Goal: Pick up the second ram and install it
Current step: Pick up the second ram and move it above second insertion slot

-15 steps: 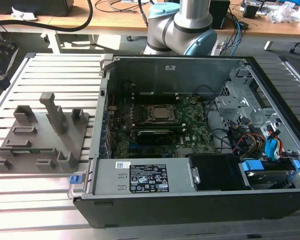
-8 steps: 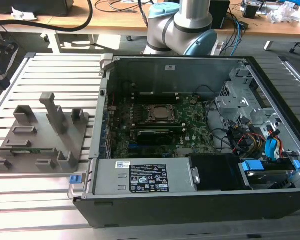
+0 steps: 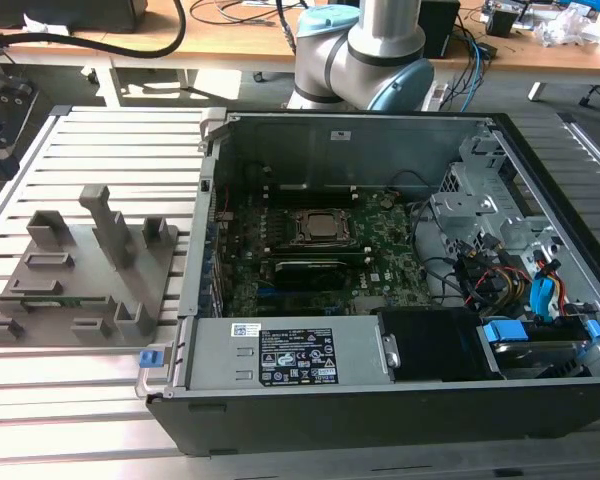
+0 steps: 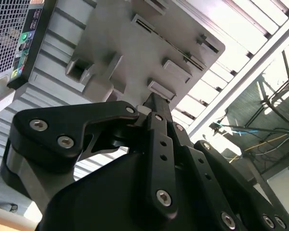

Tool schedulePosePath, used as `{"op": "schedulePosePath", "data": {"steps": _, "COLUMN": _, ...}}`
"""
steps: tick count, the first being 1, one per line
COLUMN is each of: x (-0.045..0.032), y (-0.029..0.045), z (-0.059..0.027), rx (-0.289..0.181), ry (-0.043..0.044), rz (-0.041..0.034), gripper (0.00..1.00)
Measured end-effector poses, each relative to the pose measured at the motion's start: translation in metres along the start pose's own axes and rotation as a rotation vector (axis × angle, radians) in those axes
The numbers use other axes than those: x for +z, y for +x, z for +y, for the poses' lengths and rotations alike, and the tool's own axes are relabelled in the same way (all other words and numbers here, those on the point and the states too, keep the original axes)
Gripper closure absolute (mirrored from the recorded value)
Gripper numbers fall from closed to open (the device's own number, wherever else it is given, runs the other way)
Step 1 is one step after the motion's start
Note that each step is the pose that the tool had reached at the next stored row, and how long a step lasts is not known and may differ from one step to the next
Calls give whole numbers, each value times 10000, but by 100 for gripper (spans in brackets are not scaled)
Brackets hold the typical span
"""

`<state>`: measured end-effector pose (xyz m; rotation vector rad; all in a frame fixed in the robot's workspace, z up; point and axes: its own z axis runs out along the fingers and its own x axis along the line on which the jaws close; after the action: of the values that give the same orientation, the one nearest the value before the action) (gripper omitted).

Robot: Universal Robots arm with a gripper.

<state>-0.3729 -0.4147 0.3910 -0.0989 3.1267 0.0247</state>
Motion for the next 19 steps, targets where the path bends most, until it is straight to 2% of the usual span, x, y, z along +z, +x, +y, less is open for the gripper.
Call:
{"op": "schedulePosePath", "data": {"steps": 7, "x": 0, "y": 0, "z": 0, "rx": -1464, "ry": -20, "rz": 22, "gripper": 89}}
{"op": "schedulePosePath", "data": {"steps": 15, "x": 0, "y": 0, "z": 0, "rx": -2576, "ry": -35, "rz": 40, "gripper": 89}}
{"op": "schedulePosePath", "data": {"steps": 19, "x": 0, "y": 0, "z": 0, "rx": -3544, "ry": -49, "rz": 54, "gripper": 89}}
